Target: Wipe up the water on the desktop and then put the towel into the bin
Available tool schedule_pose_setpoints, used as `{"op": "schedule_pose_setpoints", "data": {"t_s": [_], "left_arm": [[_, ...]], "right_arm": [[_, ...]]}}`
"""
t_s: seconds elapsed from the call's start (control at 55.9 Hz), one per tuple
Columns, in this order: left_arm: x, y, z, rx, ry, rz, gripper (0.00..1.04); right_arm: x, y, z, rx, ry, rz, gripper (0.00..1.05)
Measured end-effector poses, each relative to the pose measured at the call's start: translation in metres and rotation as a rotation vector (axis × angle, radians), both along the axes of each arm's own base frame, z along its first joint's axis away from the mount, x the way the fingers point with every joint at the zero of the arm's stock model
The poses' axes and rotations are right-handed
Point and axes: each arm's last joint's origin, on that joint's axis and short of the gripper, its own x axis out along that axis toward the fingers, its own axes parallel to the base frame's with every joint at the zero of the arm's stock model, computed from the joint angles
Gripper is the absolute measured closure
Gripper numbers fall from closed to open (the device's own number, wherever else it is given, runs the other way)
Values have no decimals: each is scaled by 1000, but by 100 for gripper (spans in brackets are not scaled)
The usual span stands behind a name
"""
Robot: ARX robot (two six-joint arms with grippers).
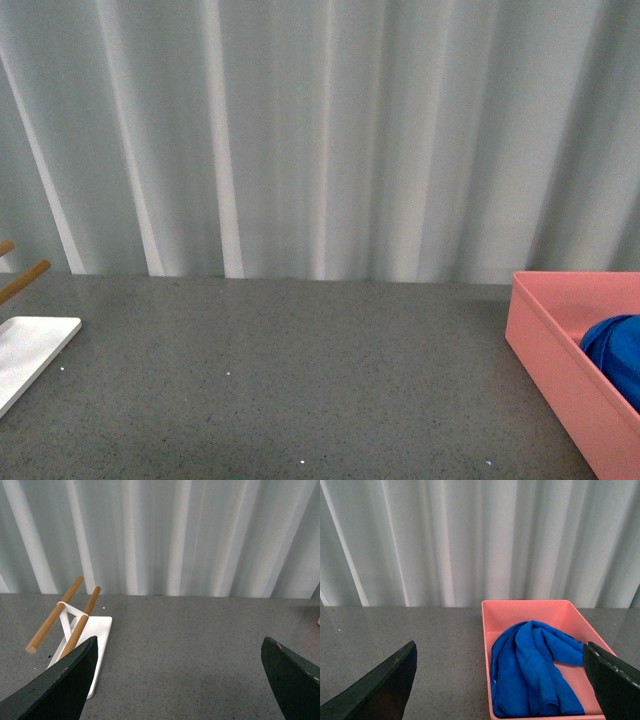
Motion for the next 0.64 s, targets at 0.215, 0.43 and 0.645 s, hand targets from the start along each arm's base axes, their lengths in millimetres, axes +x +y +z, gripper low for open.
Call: {"op": "schedule_pose_setpoints", "data": {"t_s": [0.215, 0.43, 0.645], "left_arm": [[0, 0, 0, 0, 0, 0, 7], [0, 0, 0, 0, 0, 0, 7], [0, 0, 0, 0, 0, 0, 7]], "right_arm": [[0, 0, 0, 0, 0, 0, 7], [0, 0, 0, 0, 0, 0, 7], [0, 0, 0, 0, 0, 0, 7]]}}
